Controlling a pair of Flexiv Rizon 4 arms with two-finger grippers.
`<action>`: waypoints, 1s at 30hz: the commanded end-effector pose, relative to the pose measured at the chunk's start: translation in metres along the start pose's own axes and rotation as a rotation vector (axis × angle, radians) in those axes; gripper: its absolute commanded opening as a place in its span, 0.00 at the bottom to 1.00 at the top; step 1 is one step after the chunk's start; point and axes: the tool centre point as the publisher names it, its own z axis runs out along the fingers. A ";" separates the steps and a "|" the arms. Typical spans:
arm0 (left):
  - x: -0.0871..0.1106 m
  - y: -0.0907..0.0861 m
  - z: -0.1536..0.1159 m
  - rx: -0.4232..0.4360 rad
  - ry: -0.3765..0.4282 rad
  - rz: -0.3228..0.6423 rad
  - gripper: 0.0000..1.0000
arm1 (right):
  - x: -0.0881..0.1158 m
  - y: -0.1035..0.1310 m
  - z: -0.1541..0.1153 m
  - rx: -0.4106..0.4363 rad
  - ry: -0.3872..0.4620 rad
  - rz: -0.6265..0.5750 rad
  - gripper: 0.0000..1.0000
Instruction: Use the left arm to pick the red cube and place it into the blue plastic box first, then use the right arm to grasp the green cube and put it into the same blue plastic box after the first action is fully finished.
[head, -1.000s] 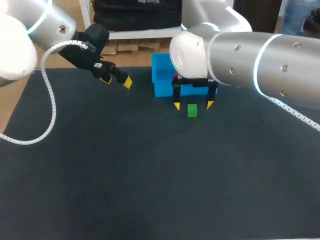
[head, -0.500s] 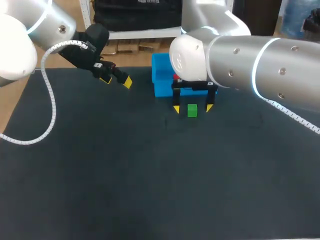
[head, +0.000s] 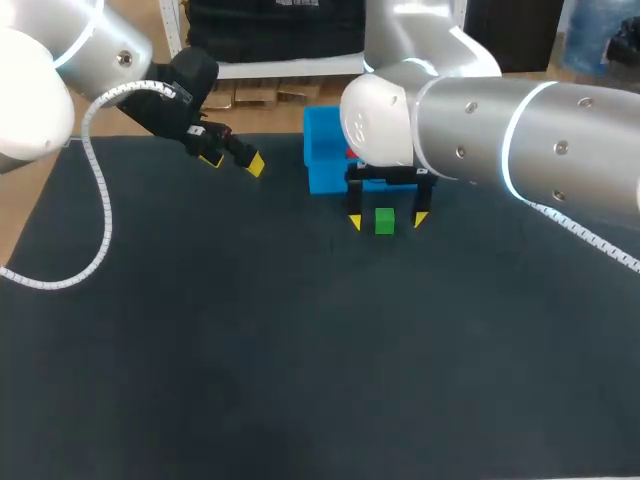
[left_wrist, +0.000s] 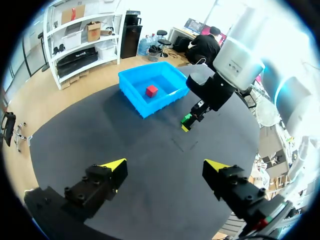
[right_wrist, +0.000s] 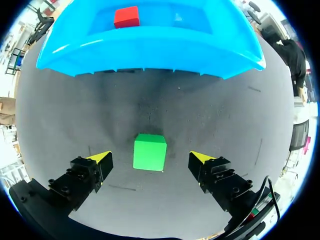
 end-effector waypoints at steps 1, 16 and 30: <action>0.001 0.000 0.000 0.003 -0.004 0.002 1.00 | -0.004 0.003 0.002 0.000 0.002 -0.004 1.00; 0.001 0.000 0.000 0.003 -0.004 0.002 1.00 | -0.006 0.005 0.013 0.014 0.000 -0.044 1.00; 0.001 0.000 0.000 0.003 -0.004 0.002 1.00 | -0.009 -0.003 0.011 0.027 -0.006 -0.048 1.00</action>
